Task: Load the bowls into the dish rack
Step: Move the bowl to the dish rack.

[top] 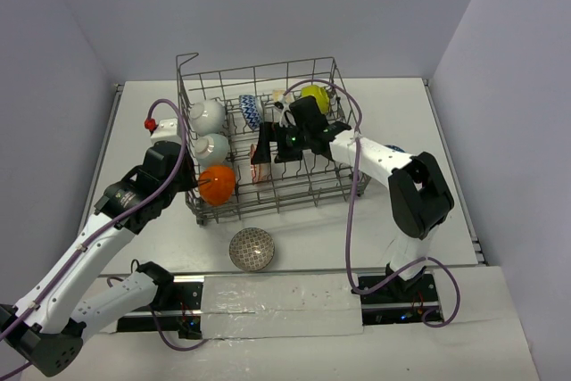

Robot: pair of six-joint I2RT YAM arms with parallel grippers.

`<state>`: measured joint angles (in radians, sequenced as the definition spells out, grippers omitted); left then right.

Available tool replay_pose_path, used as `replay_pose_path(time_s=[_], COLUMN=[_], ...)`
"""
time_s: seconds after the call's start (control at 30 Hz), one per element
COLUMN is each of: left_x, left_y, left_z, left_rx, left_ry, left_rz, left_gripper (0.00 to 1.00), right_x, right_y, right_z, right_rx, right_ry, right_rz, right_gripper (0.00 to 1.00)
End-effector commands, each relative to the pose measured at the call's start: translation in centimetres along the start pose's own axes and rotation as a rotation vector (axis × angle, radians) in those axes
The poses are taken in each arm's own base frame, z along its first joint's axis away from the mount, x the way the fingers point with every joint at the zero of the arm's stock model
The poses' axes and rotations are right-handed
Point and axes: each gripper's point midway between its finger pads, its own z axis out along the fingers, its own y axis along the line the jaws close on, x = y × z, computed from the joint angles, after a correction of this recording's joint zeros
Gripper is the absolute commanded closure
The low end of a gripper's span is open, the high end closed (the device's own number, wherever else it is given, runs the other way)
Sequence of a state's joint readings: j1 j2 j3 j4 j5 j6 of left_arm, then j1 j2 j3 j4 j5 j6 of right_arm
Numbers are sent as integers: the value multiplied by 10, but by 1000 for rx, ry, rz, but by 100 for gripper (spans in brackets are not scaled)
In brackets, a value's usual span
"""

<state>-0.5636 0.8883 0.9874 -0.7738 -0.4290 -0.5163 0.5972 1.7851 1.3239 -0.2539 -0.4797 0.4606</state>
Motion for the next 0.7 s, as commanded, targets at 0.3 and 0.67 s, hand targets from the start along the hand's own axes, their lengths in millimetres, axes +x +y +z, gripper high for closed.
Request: replay_pose_path(time_s=[0.3, 0.67], left_x=[8, 9], left_y=[-13, -13], left_z=[-5, -4], left_rx=[64, 66], left_ry=[57, 57], left_rz=[17, 15], left_gripper=[68, 68], right_x=[-15, -17], right_y=[-10, -21], right_z=[0, -8], right_rx=[-26, 75], right_ry=[-38, -37], right_rz=[31, -3], right_gripper=[0, 0])
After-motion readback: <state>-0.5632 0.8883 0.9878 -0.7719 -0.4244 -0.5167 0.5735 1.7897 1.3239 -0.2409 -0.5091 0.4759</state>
